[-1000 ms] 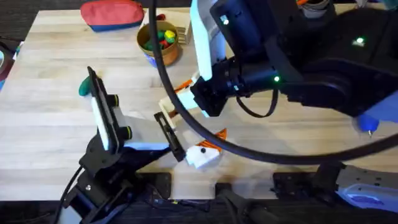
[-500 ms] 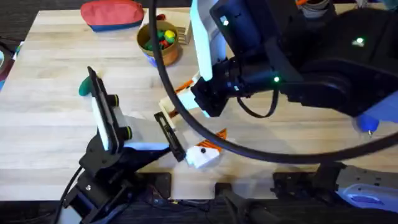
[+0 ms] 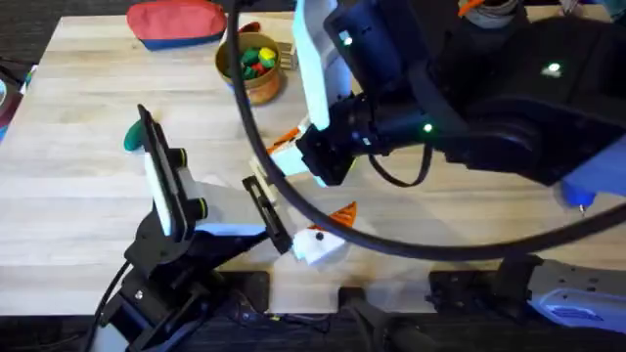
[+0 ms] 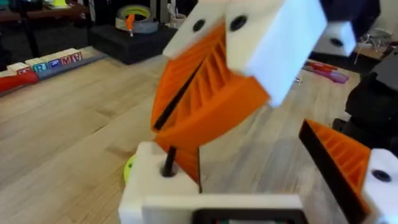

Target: Pick up the gripper from the table and insert it into the empty holder that is missing its gripper. Then pick up a screw, insert it into the mounting hole, and use the screwdriver to tighten it. Finally, clean up the table by picking up the vegetable and placing it into the bucket.

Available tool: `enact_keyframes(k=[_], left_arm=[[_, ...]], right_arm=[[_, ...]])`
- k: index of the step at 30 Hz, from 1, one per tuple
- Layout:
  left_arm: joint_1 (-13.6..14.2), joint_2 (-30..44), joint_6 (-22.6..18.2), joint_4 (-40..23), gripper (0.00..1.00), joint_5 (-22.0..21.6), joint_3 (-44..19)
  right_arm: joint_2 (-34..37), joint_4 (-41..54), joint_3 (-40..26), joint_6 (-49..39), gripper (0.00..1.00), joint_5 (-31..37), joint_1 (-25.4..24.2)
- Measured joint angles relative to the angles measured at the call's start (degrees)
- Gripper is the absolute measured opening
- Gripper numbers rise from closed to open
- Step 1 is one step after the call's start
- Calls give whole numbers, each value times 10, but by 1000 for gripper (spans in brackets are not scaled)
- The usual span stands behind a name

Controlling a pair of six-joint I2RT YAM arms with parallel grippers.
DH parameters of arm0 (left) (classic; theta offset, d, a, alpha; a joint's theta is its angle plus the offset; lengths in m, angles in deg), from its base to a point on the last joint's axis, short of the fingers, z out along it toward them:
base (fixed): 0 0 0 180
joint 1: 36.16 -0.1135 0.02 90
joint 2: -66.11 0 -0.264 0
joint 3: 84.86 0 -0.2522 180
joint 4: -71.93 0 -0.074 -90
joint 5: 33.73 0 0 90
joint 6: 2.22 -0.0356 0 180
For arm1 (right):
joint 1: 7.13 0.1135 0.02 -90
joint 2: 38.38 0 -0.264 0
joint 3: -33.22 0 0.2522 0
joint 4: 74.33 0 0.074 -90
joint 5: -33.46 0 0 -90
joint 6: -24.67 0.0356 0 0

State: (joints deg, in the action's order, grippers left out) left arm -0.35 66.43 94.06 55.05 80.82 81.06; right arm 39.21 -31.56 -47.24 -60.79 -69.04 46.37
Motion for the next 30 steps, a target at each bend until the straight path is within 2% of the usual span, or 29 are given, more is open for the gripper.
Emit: enact_keyframes(k=[8, 30], left_arm=[[0, 0, 2, 0, 988, 2, 0], [1, 0, 1, 0, 988, 11, 0]], right_arm=[[25, -31, -5, 0, 3, 9, 27], [24, -15, -5, 0, 3, 9, 21]])
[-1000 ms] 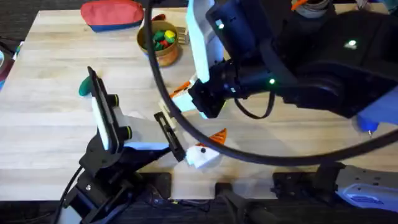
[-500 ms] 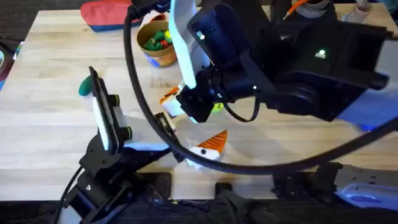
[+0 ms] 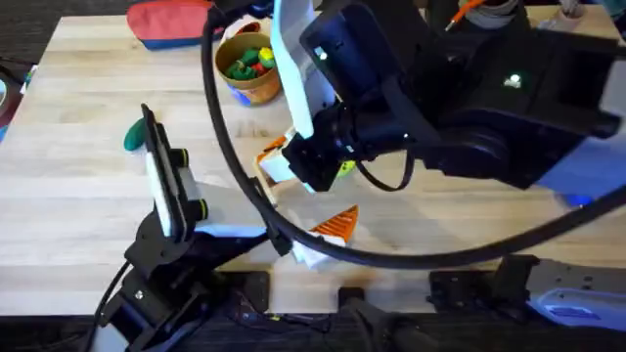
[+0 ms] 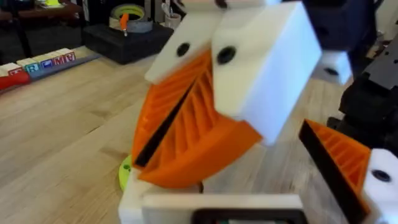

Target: Pick up the gripper from the table and insert it into the empty holder that is missing its gripper. Then pick up a screw, insert it into the mounting hole, and use the screwdriver to tighten it. Finally, clean up the table by picking up the vegetable and placing it into the bucket.

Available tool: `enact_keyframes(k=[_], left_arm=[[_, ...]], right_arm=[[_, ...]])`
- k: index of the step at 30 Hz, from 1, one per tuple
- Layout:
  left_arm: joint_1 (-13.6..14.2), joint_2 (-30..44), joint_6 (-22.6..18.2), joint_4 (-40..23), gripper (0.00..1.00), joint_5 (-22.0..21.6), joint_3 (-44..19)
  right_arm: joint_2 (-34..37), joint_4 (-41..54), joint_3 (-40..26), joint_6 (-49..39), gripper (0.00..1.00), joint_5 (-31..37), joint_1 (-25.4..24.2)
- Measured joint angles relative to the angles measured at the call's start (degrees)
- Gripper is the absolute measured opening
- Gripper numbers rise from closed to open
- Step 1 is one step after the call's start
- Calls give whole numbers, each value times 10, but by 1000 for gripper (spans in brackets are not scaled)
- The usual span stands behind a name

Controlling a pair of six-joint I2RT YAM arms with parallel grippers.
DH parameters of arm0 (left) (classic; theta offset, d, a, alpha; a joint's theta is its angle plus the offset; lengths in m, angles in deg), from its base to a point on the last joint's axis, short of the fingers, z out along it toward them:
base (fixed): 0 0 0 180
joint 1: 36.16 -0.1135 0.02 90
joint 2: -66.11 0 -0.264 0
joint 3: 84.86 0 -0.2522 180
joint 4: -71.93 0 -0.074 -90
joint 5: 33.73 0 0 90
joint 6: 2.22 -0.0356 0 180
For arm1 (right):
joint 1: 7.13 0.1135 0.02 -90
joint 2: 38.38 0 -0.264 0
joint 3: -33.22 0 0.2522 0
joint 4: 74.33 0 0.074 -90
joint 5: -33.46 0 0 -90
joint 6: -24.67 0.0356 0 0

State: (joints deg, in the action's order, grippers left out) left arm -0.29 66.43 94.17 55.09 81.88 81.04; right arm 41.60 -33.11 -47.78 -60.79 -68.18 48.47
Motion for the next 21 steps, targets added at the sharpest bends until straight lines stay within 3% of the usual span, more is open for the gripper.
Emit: enact_keyframes(k=[21], left_arm=[[0, 0, 0, 0, 988, 2, 0]], right_arm=[[-10, 21, 0, 0, 3, 14, 0]])
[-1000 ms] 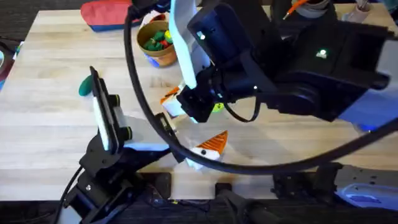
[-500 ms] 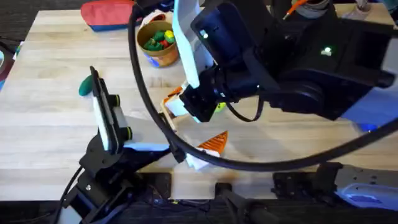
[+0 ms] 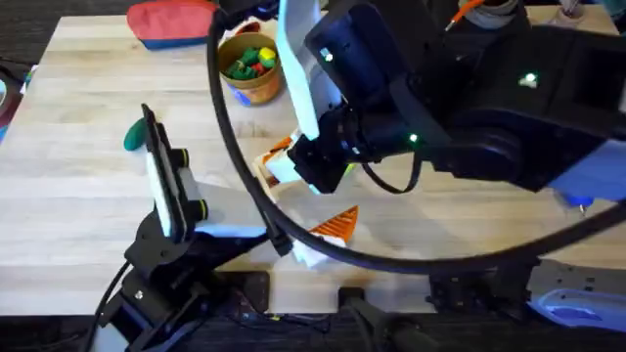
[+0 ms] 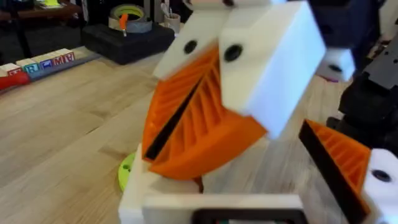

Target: Pick up the gripper from the table and insert it into the empty holder that is missing its gripper. Then pick up a screw, insert it into the mounting hole, and use the screwdriver to tighten it. Finally, clean up the table by picking up the vegetable and placing it into the bucket.

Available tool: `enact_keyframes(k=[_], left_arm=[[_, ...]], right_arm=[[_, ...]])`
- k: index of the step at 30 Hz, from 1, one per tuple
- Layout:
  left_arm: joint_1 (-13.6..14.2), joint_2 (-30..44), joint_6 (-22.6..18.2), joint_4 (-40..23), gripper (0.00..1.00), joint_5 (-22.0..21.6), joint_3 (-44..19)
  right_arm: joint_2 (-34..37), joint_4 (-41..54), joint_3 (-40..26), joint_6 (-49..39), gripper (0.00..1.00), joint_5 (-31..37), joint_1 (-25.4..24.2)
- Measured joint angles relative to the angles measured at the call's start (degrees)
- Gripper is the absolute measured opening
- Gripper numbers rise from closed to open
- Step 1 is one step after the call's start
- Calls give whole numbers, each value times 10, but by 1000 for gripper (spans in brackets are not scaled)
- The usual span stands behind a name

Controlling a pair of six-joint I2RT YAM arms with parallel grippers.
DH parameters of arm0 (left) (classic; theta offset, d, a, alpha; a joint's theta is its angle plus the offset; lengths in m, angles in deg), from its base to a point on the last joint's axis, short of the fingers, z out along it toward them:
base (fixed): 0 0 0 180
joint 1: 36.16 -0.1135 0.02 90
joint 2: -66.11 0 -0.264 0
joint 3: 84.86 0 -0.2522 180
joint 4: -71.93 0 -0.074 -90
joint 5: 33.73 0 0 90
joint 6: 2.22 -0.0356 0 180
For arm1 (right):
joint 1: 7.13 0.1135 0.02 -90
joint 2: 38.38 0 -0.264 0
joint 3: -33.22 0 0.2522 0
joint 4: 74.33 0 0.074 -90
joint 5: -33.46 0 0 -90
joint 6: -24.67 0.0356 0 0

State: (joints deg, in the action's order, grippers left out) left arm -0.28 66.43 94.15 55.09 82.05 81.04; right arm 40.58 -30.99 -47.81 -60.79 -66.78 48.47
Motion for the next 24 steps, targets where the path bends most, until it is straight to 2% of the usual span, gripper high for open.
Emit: enact_keyframes(k=[8, 9, 10, 11, 14, 18, 24], left_arm=[[0, 0, 0, 0, 988, 0, 0], [0, 0, 0, 0, 988, 0, 0], [0, 0, 0, 0, 988, 0, 0], [0, 0, 1, 0, 988, 0, 0], [0, 0, 0, 0, 988, 0, 0], [0, 0, -2, 0, 988, -1, 0], [0, 0, -2, 0, 988, 0, 0]], right_arm=[[0, 1, 0, 0, 3, 2, 0], [0, 1, 0, 2, 31, 1, 0], [0, 0, 0, 2, 125, 1, 0], [-1, 0, 0, 1, 368, 2, 0], [-3, 0, 0, 3, 572, 5, 0], [-19, 7, 0, 0, 959, 13, -14], [-106, 36, -1, 0, 992, 12, -65]])
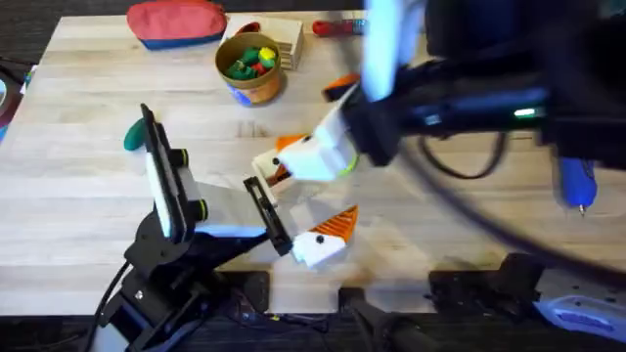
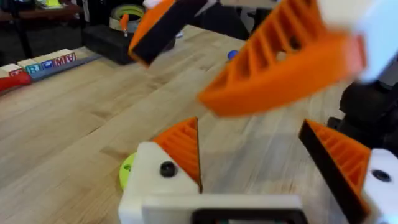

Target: Pick up the gripper from the table and insert it into the empty holder that is missing its gripper. Then pick up a screw, insert it into the mounting hole, and use the screwdriver to tighten it. Finally, clean up the table by picking up the vegetable and placing it into the bucket.

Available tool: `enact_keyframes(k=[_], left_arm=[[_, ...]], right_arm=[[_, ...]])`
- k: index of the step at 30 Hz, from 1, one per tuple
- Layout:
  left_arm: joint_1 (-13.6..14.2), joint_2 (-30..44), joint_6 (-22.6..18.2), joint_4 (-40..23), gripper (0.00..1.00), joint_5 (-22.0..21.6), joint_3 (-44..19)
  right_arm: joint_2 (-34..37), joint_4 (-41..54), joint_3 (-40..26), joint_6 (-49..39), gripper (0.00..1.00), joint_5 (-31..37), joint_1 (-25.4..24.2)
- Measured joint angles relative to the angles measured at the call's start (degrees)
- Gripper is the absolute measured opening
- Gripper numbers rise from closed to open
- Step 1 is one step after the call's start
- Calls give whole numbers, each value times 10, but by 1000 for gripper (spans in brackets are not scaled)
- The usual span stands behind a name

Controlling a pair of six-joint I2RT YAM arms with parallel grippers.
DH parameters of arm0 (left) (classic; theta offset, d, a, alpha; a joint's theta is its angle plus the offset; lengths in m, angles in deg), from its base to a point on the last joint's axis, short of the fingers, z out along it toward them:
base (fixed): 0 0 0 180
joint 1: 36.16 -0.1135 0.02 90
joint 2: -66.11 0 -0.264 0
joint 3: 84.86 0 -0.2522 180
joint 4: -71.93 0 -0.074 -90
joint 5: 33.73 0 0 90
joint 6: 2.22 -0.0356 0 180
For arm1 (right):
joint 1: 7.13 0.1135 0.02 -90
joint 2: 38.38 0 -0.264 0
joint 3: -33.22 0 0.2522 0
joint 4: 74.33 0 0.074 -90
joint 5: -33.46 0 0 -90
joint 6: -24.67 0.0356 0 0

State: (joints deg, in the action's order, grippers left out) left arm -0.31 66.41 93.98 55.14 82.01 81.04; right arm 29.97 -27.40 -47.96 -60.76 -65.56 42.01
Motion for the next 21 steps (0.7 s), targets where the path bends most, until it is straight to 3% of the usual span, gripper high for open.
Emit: enact_keyframes(k=[1, 7, 8, 9, 14, 16, 21], left_arm=[[0, 0, 0, 0, 988, 0, 0], [0, 0, 0, 0, 988, 0, 0], [0, 0, 0, 0, 948, 0, 0], [0, 0, 0, 0, 846, 0, 0], [0, 0, -2, 0, 82, 0, 0], [0, 0, -4, 0, 12, 0, 0], [0, 0, -4, 0, 11, 0, 0]], right_arm=[[-63, 36, -5, 0, 990, 0, -43], [-172, 143, -11, 1, 991, 0, -115], [-186, 162, -11, 0, 991, 0, -124], [-199, 178, -11, -1, 991, 0, -132], [-253, 239, -11, -6, 987, 9, -161], [-271, 268, -11, -7, 991, 24, -167], [-294, 362, -11, 12, 991, 85, -186]])
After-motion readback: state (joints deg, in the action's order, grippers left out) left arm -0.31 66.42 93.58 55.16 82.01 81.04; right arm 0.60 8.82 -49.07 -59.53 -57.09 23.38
